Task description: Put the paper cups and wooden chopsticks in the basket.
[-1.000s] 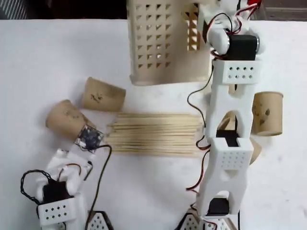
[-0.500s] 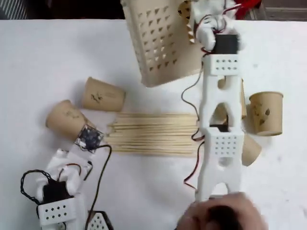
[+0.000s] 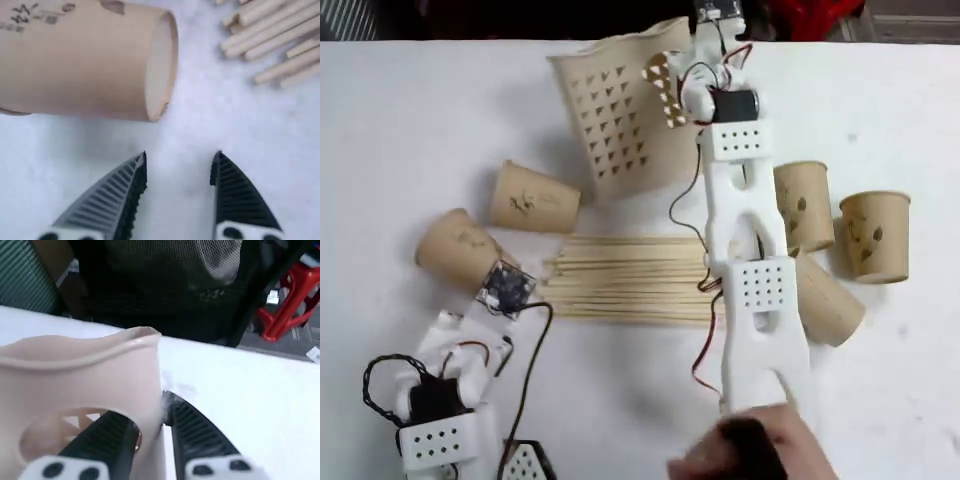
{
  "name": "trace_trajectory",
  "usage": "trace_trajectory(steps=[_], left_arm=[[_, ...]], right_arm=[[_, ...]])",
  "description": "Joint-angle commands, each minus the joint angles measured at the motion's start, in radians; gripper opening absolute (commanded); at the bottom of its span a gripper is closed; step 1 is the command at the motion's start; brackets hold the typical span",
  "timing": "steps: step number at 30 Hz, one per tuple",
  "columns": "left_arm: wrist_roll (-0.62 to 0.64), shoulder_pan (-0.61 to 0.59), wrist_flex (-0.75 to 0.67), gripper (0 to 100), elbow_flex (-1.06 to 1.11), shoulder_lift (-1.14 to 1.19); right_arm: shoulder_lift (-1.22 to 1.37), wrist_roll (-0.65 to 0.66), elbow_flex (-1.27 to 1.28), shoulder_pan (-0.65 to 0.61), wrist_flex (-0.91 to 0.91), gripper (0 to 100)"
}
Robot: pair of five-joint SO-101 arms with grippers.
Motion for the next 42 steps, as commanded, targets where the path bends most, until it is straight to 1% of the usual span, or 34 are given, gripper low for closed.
trace_trajectory(steps=[1,3,6,12,15,16,19,23,27,30,34,38,39,40,42], left_arm=[[-0.011,-0.007,0.006,21,-0.005,0.002],[-0.011,-0.007,0.006,21,-0.005,0.002],[-0.011,-0.007,0.006,21,-0.005,0.002],[-0.011,-0.007,0.006,21,-0.005,0.002],[-0.011,-0.007,0.006,21,-0.005,0.002],[-0.011,-0.007,0.006,21,-0.005,0.002],[-0.011,-0.007,0.006,21,-0.005,0.002],[-0.011,-0.007,0.006,21,-0.005,0.002],[-0.011,-0.007,0.006,21,-0.005,0.002],[-0.011,-0.007,0.005,21,-0.005,0.002],[-0.011,-0.007,0.005,21,-0.005,0.002],[-0.011,-0.007,0.005,21,-0.005,0.002],[-0.011,-0.007,0.005,21,-0.005,0.002],[-0.011,-0.007,0.005,21,-0.005,0.002],[-0.011,-0.007,0.005,21,-0.005,0.002]], right_arm=[[-0.068,0.012,-0.066,0.018,0.15,1.5],[-0.094,0.014,-0.066,0.024,0.251,1.5],[-0.116,0.014,-0.066,0.028,0.335,1.5],[-0.165,0.026,-0.066,0.039,0.438,1.5],[-0.196,0.118,-0.066,0.028,0.516,1.5],[-0.2,0.13,-0.066,0.024,0.541,1.5],[-0.203,0.14,-0.066,0.028,0.591,1.7],[-0.214,0.141,-0.068,0.051,0.61,4.7],[-0.22,0.143,-0.187,0.056,0.702,5.0],[-0.22,0.143,-0.236,0.062,0.702,5.3],[-0.22,0.144,-0.167,0.058,0.702,5.3],[-0.219,0.213,-0.126,0.05,0.702,4.6],[-0.216,0.218,-0.124,0.048,0.7,2.8],[-0.202,0.215,-0.135,0.048,0.699,1.1],[-0.171,0.187,-0.167,0.059,0.657,1.9]])
